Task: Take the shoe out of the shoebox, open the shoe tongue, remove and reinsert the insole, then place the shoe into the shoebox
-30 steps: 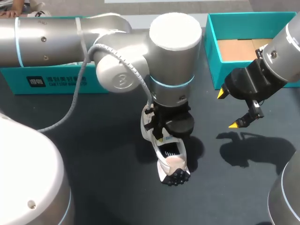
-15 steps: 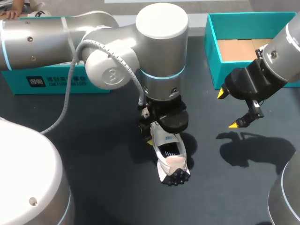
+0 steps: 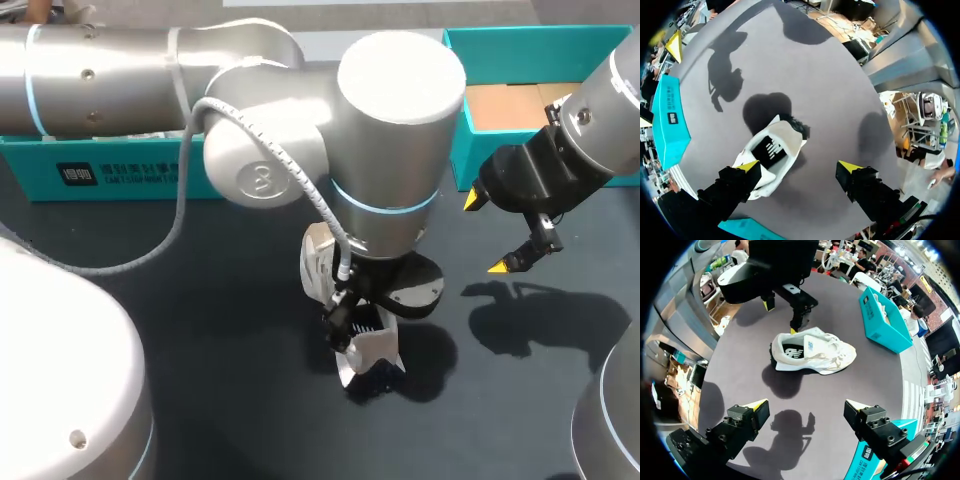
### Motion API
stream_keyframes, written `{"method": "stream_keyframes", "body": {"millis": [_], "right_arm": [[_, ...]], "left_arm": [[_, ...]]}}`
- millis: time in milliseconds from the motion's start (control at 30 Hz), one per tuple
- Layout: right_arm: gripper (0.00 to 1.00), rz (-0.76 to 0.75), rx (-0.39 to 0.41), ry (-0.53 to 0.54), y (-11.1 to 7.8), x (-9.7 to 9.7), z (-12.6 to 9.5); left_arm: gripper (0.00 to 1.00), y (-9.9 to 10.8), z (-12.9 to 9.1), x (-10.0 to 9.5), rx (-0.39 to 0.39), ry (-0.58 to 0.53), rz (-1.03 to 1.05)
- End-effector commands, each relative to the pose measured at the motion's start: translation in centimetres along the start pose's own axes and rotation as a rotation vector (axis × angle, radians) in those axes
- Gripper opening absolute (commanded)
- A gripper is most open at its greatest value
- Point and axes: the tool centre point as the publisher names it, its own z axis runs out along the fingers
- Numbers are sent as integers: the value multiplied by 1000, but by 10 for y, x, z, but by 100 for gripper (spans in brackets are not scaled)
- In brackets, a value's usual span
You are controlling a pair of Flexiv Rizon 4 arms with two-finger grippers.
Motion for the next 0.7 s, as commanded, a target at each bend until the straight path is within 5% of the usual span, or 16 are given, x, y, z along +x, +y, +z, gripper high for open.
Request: {"method": "stream_keyframes", "body": {"millis": [33,433,567,700], "right_arm": [[100,1,3,-1,1,0,1],[100,1,3,-1,1,0,1],[100,1,3,-1,1,0,1],[100,1,3,-1,1,0,1]], "left_arm": [[100,-10,0,-5,-235,51,-431],[100,-10,0,-5,-235,51,-431],[100,-13,-1,-5,-48,-64,-567],[100,-11,10,-5,22,-137,-640]]}}
